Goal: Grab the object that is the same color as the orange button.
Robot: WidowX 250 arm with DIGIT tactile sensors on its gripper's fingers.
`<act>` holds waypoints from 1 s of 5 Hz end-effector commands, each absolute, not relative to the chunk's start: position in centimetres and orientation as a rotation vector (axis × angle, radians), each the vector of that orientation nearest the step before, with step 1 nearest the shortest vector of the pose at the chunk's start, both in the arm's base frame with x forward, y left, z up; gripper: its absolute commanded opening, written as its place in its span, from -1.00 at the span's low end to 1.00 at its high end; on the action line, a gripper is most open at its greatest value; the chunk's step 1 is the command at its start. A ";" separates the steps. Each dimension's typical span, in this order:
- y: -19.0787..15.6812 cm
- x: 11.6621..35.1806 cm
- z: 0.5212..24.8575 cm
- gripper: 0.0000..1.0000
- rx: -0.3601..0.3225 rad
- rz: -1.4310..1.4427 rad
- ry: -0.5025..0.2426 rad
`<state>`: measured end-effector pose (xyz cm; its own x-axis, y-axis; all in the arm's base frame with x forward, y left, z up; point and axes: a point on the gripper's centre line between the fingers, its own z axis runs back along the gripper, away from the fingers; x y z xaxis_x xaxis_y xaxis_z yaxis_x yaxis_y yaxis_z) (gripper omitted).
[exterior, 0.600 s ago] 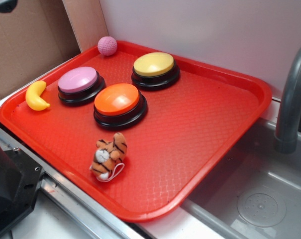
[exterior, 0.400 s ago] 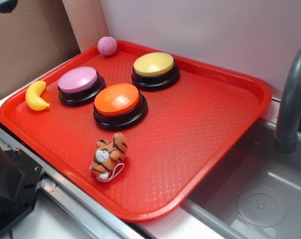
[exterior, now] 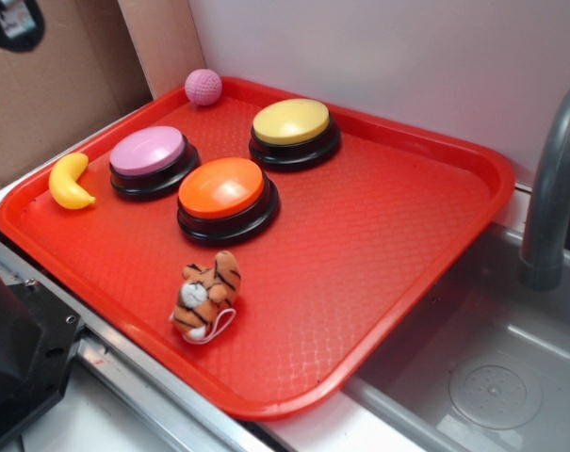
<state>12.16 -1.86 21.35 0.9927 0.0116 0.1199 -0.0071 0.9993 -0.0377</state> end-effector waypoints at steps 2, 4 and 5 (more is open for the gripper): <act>-5.8 15.0 15.8 1.00 -0.037 0.164 -0.165; -7.3 15.0 12.2 1.00 -0.100 0.196 -0.189; -7.6 15.3 10.0 1.00 -0.090 0.211 -0.169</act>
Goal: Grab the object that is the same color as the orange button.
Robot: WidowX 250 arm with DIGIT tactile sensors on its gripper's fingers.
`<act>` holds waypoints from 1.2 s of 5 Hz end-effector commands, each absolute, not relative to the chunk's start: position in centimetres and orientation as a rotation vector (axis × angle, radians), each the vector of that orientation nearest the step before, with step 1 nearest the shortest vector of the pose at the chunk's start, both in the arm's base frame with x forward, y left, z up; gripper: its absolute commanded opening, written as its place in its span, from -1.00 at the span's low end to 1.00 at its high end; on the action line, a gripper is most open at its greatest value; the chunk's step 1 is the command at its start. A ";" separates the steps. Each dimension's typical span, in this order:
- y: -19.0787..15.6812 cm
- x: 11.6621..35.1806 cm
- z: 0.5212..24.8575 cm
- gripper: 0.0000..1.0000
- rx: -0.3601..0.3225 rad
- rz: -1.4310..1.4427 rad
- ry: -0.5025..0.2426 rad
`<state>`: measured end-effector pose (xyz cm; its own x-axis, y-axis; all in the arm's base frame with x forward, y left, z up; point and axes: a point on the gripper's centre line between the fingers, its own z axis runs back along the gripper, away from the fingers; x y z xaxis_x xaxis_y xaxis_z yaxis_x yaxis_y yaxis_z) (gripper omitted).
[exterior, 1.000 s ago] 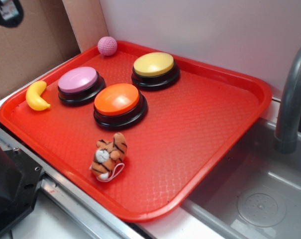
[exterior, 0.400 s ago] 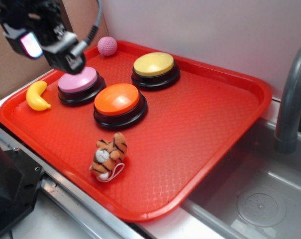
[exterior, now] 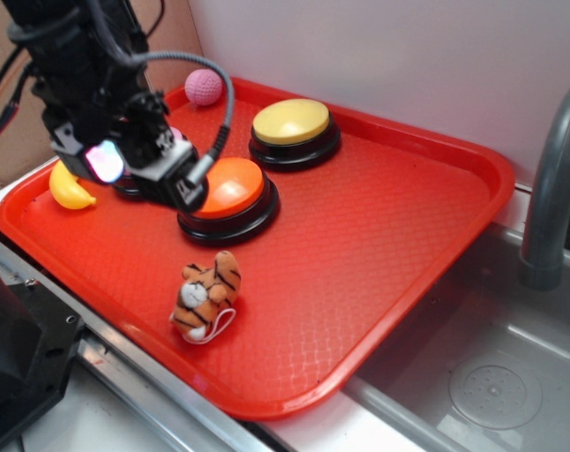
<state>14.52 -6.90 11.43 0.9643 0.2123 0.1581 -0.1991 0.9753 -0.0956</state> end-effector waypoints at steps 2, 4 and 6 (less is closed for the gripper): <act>-8.3 16.2 6.7 1.00 -0.096 0.201 -0.128; -9.0 16.3 3.4 1.00 -0.135 0.190 -0.096; -9.3 16.3 2.1 0.29 -0.136 0.202 -0.080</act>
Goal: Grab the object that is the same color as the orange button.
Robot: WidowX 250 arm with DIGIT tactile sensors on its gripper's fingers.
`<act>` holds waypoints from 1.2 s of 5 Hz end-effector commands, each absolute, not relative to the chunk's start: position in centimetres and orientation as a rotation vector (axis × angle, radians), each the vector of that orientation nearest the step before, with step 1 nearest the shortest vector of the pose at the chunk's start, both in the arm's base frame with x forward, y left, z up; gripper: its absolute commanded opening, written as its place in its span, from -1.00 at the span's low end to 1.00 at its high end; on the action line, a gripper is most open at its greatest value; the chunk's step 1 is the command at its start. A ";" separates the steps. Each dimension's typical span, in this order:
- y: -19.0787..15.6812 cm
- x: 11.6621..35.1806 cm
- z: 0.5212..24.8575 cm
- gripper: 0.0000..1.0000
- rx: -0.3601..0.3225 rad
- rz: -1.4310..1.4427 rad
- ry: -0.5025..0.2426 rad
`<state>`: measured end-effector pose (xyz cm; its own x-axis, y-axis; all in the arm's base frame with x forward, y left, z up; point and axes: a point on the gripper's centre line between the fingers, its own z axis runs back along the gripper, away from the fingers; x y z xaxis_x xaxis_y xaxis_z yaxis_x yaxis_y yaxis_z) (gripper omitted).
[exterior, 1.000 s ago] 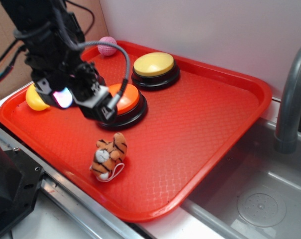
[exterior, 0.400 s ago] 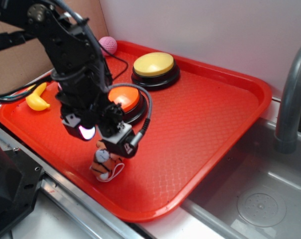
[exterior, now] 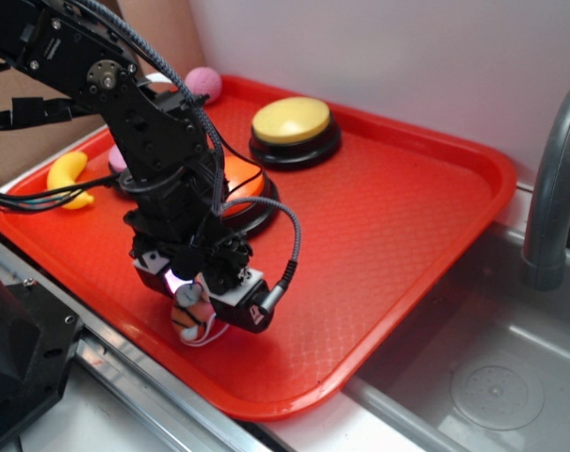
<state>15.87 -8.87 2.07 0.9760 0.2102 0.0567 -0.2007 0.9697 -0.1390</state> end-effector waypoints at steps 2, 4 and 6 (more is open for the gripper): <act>-9.2 16.3 2.3 -1.00 -0.113 0.236 -0.082; -7.2 17.0 6.4 -1.00 -0.080 0.257 -0.107; -2.9 16.9 13.1 -1.00 -0.092 0.160 -0.107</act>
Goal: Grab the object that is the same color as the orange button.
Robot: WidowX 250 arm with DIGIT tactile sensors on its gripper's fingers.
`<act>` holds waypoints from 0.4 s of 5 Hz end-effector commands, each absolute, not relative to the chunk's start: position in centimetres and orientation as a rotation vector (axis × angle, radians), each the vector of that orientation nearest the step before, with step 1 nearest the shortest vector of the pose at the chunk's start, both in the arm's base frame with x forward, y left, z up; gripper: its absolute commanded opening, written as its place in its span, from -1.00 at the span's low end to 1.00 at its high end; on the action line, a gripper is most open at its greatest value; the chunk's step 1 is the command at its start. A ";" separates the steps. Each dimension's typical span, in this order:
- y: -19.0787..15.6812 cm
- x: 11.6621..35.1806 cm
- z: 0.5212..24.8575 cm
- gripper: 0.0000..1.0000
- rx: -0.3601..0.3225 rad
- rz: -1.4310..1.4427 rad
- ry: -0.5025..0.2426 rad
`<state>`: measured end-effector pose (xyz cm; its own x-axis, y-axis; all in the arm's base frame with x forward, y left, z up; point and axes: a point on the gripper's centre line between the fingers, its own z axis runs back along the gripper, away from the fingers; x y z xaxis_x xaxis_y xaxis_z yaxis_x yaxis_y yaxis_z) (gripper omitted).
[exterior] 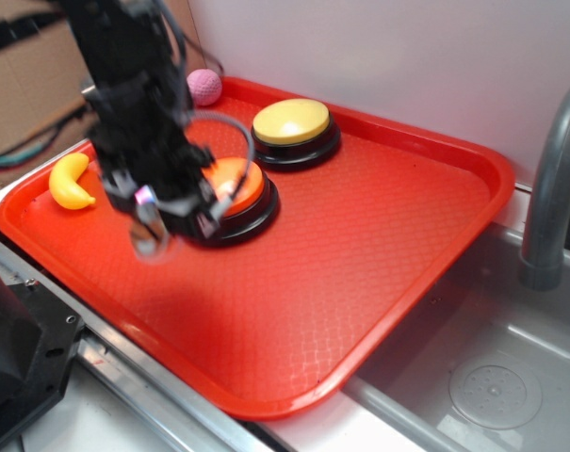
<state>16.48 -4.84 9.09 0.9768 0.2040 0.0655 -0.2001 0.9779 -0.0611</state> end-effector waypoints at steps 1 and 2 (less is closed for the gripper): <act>-1.0 16.1 15.6 -1.00 -0.107 0.104 -0.128; 0.3 15.8 17.2 -1.00 -0.097 0.064 -0.110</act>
<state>15.04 0.28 16.07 0.9954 0.0747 0.0593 -0.0687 0.9929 -0.0970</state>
